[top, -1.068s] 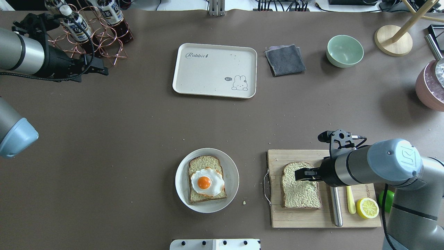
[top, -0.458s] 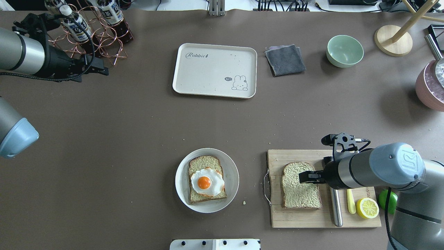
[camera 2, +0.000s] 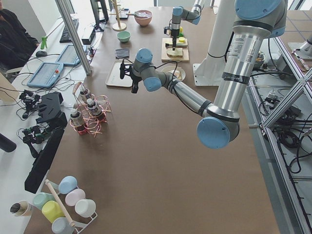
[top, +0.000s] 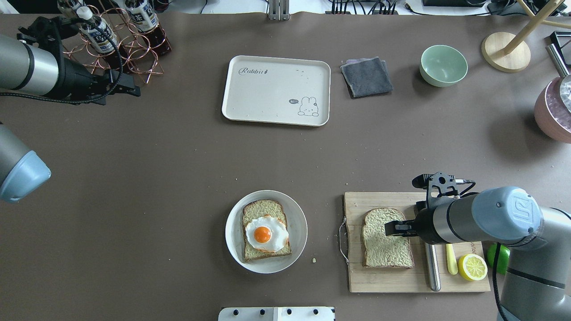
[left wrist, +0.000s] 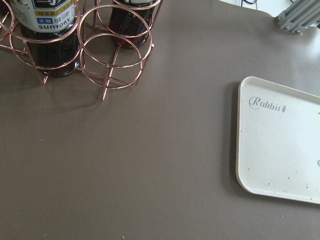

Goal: Make sandwich and place on tray
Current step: 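Grasp the bread slice with the right gripper and lift it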

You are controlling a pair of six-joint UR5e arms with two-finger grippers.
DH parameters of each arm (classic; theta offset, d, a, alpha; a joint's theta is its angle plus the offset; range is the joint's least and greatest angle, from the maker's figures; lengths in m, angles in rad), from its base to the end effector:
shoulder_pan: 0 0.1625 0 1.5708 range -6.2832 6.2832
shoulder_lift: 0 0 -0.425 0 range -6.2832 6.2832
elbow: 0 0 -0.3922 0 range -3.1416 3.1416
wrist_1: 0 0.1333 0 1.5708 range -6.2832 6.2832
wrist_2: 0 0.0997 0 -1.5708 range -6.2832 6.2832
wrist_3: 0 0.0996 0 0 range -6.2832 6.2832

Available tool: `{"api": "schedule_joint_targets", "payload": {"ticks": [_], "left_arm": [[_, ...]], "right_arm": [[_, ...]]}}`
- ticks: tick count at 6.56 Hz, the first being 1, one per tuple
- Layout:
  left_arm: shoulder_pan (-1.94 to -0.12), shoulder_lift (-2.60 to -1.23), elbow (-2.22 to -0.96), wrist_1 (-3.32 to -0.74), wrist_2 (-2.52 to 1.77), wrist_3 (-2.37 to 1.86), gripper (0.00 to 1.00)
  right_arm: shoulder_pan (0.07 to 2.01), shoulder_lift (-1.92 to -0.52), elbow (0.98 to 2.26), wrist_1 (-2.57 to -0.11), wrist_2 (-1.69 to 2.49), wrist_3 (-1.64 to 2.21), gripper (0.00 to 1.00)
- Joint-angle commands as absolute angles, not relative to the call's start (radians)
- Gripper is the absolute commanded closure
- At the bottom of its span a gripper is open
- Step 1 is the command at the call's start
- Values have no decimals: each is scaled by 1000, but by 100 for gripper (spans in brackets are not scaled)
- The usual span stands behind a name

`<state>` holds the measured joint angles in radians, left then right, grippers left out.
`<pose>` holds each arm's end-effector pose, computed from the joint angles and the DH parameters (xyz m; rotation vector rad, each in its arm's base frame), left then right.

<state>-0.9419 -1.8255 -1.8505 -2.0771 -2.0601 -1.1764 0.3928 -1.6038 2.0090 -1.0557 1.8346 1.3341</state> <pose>0.2659 -0.5125 0.3325 0.2827 1.0745 -0.2357 -0.4054 -0.2842 0.4116 0.0503 -0.9450 0.0229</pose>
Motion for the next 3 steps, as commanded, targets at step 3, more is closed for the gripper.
{"api": "schedule_joint_targets", "payload": {"ticks": [3], "left_arm": [[-942,-1827,-1851,-2077,-2060,-1175,3]], "right_arm": [[377,-1606,1999,-1055,1796,1336,45]]}}
